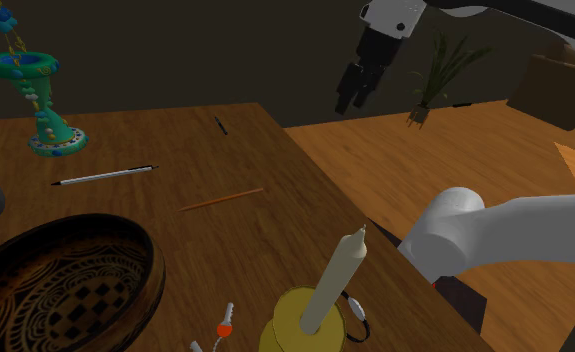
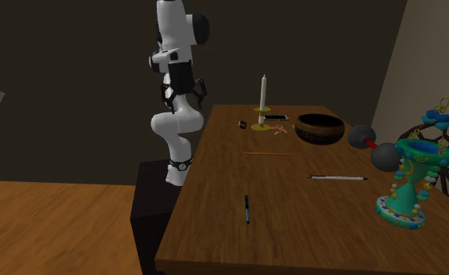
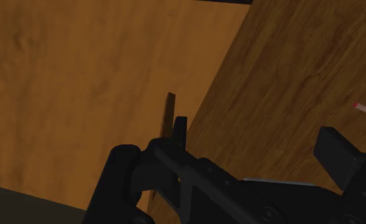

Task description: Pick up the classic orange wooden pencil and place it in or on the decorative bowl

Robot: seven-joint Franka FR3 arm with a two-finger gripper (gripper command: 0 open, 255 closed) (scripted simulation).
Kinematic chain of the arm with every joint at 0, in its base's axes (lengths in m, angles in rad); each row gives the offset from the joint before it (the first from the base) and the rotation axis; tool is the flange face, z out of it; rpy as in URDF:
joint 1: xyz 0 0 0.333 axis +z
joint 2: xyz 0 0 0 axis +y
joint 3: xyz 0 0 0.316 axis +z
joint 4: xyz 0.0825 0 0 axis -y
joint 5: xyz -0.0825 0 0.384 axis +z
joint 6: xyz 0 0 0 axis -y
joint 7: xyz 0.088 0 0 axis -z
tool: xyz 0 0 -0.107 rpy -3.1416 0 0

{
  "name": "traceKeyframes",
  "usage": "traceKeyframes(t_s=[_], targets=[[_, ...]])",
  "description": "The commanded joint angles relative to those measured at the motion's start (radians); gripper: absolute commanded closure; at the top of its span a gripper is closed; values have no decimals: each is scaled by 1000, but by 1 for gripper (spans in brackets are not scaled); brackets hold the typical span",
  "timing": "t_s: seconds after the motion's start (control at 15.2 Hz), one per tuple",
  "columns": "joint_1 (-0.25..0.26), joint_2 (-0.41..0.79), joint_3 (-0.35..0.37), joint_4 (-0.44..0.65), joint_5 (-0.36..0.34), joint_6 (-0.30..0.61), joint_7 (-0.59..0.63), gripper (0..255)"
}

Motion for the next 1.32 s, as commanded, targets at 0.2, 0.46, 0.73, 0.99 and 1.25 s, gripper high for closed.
traceKeyframes(t_s=[0.2, 0.46, 0.73, 0.99, 1.25], targets=[[56, 66, 41, 9, -8, 64, -71, 0], [124, 149, 98, 22, -24, 145, -160, 0], [188, 226, 158, 30, -46, 220, -245, 0], [247, 294, 221, 33, -74, 293, -324, 0], [304, 355, 283, 27, -108, 365, -399, 0]])
